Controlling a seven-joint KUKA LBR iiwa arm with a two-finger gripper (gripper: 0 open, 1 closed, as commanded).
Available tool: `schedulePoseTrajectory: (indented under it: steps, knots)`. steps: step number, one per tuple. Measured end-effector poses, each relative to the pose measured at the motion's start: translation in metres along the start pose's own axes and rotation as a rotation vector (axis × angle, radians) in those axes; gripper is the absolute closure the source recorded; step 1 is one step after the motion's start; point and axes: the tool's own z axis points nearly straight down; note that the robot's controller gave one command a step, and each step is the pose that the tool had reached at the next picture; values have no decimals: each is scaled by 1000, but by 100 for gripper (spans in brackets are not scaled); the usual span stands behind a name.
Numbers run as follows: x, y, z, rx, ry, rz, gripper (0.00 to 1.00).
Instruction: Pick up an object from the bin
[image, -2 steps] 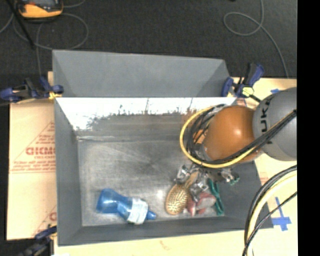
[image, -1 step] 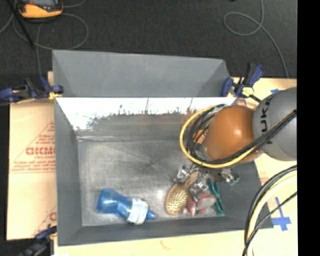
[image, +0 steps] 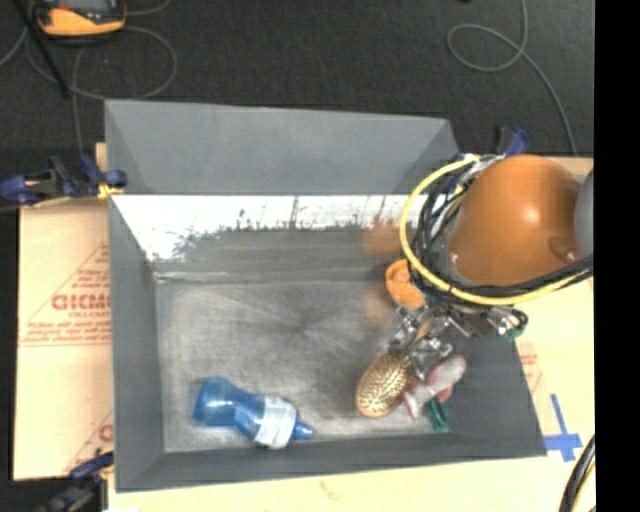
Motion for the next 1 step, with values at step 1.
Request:
schedulePoseTrajectory:
  steps: [1]
  knots:
    - [0,0,0,-1,0,0,100]
